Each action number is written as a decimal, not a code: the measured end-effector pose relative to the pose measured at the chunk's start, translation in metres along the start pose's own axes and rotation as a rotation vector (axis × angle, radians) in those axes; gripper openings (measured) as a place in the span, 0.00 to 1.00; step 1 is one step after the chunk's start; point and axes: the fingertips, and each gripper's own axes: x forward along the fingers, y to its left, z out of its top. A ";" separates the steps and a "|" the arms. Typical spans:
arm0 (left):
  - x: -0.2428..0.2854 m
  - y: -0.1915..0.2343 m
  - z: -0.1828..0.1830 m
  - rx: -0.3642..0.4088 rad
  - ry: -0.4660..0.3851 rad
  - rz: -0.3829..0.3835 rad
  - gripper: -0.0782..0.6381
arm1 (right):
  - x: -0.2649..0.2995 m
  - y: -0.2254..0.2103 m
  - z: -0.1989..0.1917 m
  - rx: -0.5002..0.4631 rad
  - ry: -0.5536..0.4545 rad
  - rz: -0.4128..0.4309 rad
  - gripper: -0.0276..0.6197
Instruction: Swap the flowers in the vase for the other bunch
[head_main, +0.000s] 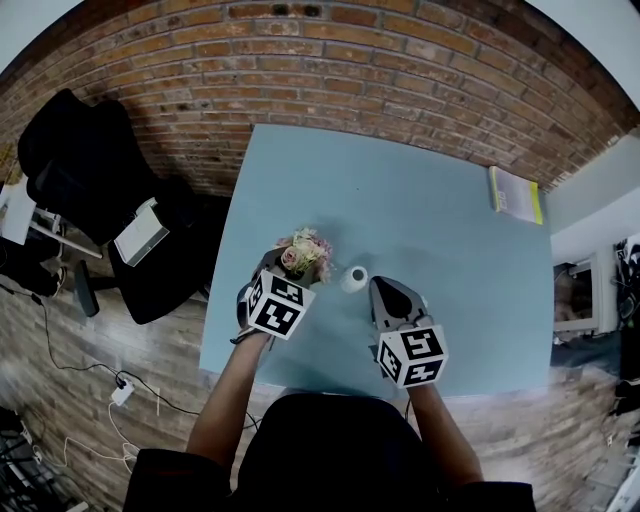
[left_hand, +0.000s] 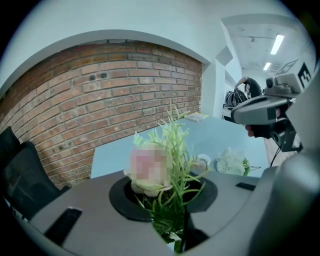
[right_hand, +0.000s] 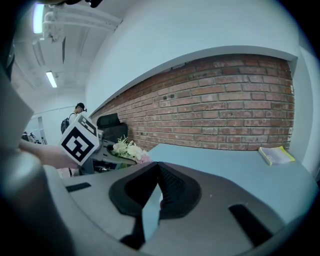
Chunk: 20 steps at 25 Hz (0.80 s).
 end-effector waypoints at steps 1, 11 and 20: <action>-0.002 -0.002 0.004 0.003 -0.013 0.003 0.27 | -0.001 0.000 0.000 0.000 -0.004 0.000 0.06; -0.026 -0.016 0.043 0.016 -0.141 0.022 0.27 | -0.019 -0.001 0.007 -0.010 -0.028 -0.006 0.06; -0.046 -0.030 0.079 -0.022 -0.251 0.021 0.27 | -0.035 -0.009 0.004 -0.013 -0.037 -0.005 0.06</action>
